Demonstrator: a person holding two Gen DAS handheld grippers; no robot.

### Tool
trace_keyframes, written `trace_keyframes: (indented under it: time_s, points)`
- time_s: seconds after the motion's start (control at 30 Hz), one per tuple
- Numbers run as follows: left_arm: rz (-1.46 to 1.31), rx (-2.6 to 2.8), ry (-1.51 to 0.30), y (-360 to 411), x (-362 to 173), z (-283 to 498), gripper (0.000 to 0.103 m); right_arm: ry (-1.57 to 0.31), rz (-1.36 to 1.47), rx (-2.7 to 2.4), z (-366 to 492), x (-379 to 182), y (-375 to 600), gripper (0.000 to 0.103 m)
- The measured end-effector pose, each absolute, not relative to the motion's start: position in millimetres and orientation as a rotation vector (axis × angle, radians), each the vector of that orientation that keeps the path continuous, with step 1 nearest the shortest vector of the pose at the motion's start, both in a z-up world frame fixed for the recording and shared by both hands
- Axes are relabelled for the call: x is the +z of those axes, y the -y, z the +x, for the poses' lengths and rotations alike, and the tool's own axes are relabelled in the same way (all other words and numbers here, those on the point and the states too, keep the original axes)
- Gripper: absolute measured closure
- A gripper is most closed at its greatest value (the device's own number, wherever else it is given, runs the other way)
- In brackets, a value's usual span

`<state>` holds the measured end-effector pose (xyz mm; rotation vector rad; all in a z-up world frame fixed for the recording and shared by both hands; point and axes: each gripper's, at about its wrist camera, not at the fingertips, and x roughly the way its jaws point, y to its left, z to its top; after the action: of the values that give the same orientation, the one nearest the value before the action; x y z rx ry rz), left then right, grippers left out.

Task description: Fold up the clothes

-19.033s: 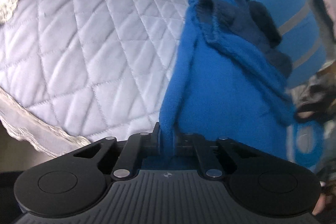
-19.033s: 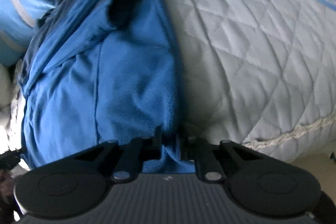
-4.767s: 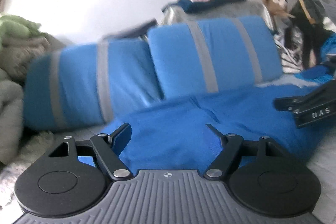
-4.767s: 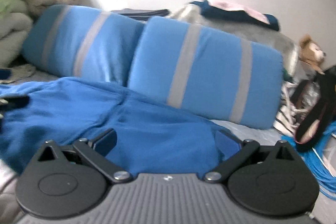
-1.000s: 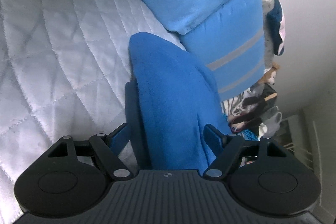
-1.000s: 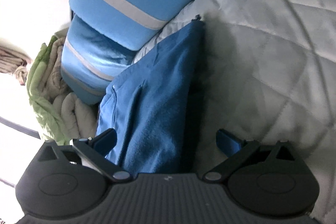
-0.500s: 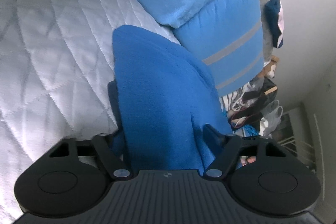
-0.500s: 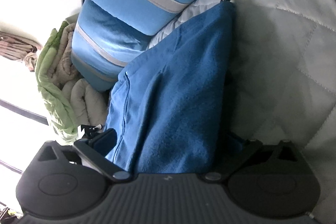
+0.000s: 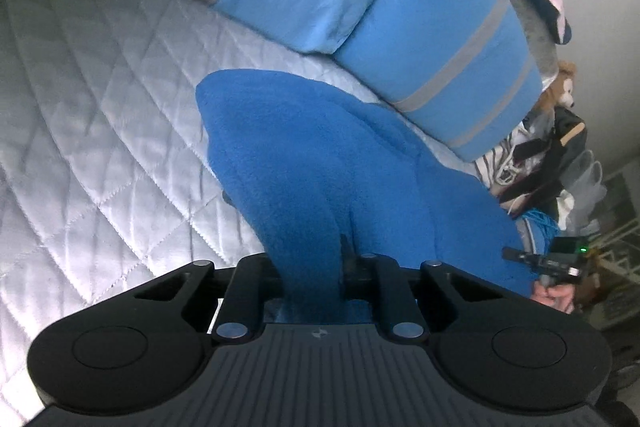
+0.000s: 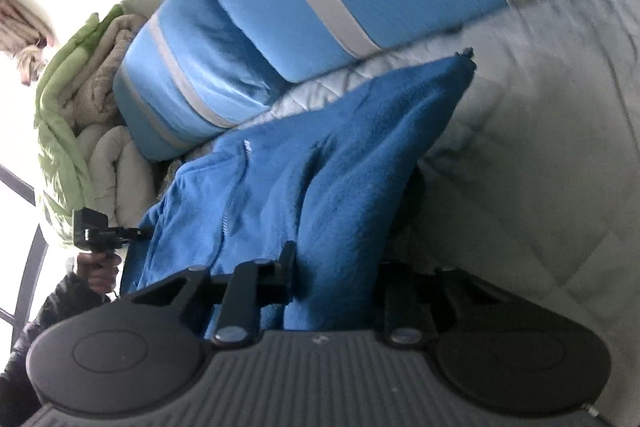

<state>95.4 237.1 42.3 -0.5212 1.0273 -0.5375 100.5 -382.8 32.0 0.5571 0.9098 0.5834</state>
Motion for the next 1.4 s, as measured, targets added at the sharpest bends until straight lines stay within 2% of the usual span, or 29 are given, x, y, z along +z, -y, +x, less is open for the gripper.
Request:
trace_keyframes:
  time_s: [0.3,0.53,0.97,1.03,1.07,1.1,1.13,1.17,1.2,1.3,1.4]
  points:
    - [-0.411,-0.508,-0.957,-226,98,63,0.089,-0.803,0.433,0.565,66,88,352,0.083]
    - [-0.346,-0.438,-0.863,-246,159,35,0.089,-0.741,0.408,0.576,47,120,319,0.084]
    - [-0.258,-0.224,-0.711,-352,251,-5,0.090,-0.644,0.477,0.751,79,150,199,0.084]
    - [-0.263,-0.180,-0.690,-374,253,-11,0.087,-0.655,0.492,0.770,91,146,175,0.084]
    - [-0.260,-0.143,-0.682,-384,248,-11,0.084,-0.677,0.489,0.738,100,141,161,0.076]
    - [-0.234,-0.088,-0.677,-391,237,-9,0.076,-0.702,0.482,0.700,108,135,147,0.049]
    - [-0.194,-0.022,-0.674,-396,225,-5,0.067,-0.727,0.439,0.638,115,128,135,0.036]
    - [-0.167,0.054,-0.676,-401,210,0,0.062,-0.755,0.346,0.551,122,119,117,0.006]
    - [-0.151,0.137,-0.682,-405,195,4,0.054,-0.747,0.257,0.488,126,112,101,0.001]
    - [-0.107,0.340,-0.690,-415,155,15,0.052,-0.713,0.120,0.467,123,98,75,0.001]
    - [-0.090,0.340,-0.680,-412,143,14,0.047,-0.728,0.144,0.496,123,95,73,0.001]
